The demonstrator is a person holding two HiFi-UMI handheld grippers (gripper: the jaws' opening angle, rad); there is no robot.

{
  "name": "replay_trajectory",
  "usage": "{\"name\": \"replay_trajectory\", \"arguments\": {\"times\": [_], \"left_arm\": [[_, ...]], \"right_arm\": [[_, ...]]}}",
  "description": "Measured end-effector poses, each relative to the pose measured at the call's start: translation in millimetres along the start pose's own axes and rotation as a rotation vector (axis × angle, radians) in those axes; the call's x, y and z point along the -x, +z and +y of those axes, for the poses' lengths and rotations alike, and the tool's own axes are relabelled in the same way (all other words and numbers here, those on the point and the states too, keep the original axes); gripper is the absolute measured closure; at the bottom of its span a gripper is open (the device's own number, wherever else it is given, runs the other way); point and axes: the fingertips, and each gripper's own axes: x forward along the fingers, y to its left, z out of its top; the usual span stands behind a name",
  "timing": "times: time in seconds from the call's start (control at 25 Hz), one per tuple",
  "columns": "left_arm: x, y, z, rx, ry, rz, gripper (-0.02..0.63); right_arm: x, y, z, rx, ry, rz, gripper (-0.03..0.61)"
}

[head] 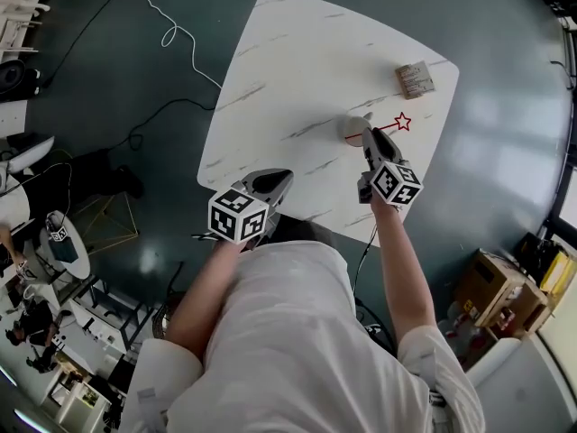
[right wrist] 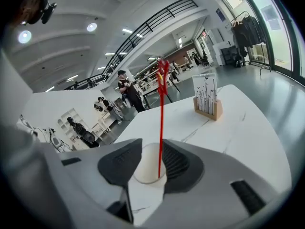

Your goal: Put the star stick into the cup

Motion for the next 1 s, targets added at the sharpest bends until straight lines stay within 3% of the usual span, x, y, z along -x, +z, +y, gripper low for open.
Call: {"name": "replay_trajectory", "arguments": {"times": [0.04,0.16,0.6,1.0], "left_arm": [[0.6,-1.4,1.5,0.004,0.001,0.001,0.598],[1.8,-4.9,5.0,0.01,0.004,0.002,0.598],[7.6,-0.7,-0.7,-0.006,-0.007,-0.009,0.598],[8.0,-1.4,-6.9,-0.023,-0.013,-0.029,0.598]], "right_arm": [[-0.1,-1.5,-0.2,0.002,-0.004,0.008,0.438],[1.0,-3.7,-3.0,0.027,-0.032,0.024,0.407],[13.7,-15.4,-7.4,-0.001,-0.056,0.087,0.405],[42.5,-22.0,-19.1,-0.021,-0.078,0.075,0.405]]}}
